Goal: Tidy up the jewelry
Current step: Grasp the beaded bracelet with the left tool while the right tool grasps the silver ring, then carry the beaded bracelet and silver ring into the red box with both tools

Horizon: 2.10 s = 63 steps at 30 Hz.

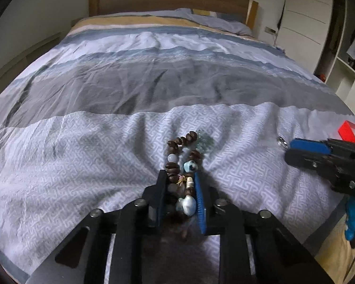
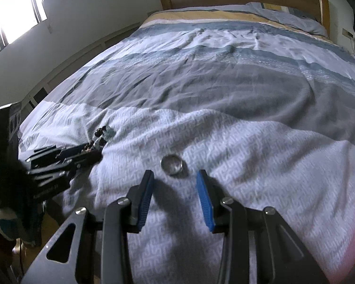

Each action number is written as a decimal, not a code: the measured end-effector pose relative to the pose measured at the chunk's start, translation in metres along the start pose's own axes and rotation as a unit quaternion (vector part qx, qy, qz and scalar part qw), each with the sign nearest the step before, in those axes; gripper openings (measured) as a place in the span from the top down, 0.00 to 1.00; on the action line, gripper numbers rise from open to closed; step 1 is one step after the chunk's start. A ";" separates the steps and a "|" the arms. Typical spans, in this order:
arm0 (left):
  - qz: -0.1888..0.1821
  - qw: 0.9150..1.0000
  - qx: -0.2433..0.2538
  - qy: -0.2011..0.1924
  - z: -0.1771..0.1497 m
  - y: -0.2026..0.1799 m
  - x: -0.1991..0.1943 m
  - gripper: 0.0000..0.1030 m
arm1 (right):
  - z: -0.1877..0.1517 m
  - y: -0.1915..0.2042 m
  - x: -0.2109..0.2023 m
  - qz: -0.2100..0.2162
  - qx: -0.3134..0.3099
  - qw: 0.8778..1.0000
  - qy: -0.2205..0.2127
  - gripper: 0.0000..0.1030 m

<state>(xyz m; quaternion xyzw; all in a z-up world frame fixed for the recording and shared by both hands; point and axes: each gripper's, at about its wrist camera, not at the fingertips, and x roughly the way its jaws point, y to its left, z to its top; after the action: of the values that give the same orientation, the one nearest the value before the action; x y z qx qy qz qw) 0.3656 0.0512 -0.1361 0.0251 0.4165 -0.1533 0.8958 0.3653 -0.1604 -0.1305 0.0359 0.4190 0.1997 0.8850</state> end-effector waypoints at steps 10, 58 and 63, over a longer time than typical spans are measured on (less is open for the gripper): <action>-0.016 1.000 -0.016 -0.017 -0.005 0.007 -0.001 0.80 | 0.005 -0.001 0.014 0.006 -0.002 1.000 -0.002 0.66; -0.195 0.976 0.093 -0.017 0.028 -0.331 -0.074 0.84 | -0.099 -0.206 -0.255 -0.194 0.119 0.972 -0.050 0.82; -0.204 0.973 0.111 -0.002 0.035 -0.376 -0.039 0.84 | -0.099 -0.248 -0.241 -0.217 0.137 0.966 -0.031 0.82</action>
<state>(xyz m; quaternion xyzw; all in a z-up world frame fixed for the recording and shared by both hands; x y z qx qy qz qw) 0.2568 -0.3029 -0.0524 0.0386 0.3914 -0.3783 0.8380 0.2329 -0.4906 -0.0763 0.0710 0.4125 -0.0574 0.9064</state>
